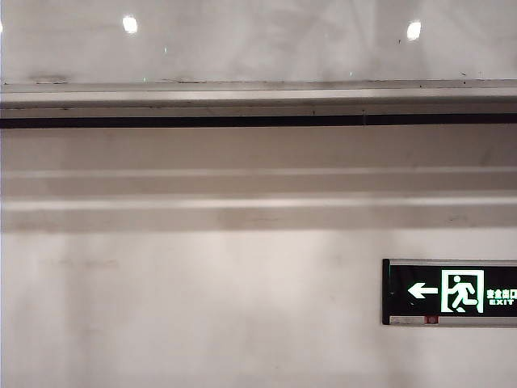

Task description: Wipe the whiteboard clean using the black magnetic whiteboard eraser attached to the whiteboard.

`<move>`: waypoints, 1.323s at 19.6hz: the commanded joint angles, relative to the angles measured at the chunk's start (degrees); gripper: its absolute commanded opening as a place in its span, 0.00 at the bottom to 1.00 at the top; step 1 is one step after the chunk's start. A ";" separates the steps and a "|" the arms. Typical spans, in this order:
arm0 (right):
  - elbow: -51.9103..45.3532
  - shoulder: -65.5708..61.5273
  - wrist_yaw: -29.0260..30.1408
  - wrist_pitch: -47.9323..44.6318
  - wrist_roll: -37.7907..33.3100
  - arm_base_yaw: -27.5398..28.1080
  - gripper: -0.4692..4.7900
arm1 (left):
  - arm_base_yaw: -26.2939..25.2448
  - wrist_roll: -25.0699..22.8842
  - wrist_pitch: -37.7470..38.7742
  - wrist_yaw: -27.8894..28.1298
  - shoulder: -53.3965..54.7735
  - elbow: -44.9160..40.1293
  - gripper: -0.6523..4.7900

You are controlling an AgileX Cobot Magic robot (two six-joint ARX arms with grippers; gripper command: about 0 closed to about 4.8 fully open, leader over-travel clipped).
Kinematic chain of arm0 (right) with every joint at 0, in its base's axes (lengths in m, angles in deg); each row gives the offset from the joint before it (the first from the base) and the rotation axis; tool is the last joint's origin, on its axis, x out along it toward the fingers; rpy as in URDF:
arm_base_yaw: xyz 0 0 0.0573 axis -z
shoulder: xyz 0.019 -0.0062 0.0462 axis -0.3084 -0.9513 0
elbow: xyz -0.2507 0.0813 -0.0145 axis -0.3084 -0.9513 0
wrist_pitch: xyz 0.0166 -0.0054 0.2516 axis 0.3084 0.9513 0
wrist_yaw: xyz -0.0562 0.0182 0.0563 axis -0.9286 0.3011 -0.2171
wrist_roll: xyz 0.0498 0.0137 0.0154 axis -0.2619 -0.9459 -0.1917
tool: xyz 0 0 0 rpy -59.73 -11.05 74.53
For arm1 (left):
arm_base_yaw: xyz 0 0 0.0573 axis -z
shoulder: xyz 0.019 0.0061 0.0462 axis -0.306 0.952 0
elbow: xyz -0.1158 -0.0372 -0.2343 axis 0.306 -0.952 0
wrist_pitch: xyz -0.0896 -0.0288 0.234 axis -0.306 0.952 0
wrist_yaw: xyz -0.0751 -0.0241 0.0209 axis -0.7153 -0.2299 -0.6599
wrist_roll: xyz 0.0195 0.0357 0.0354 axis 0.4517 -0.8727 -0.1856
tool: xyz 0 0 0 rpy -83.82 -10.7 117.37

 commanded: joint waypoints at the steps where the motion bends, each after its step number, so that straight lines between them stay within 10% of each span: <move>1: 8.17 0.22 1.70 9.60 17.09 0.00 0.07 | -0.04 -0.24 -1.16 -0.26 -0.11 0.35 0.11; 11: 28.65 -4.02 2.51 35.93 26.27 3.76 0.08 | -0.04 -0.24 -1.16 -0.26 -0.13 0.35 0.11; 26: 37.11 -15.98 13.75 34.38 19.69 12.07 0.08 | -0.04 -0.22 -1.11 -0.24 -0.11 0.35 0.11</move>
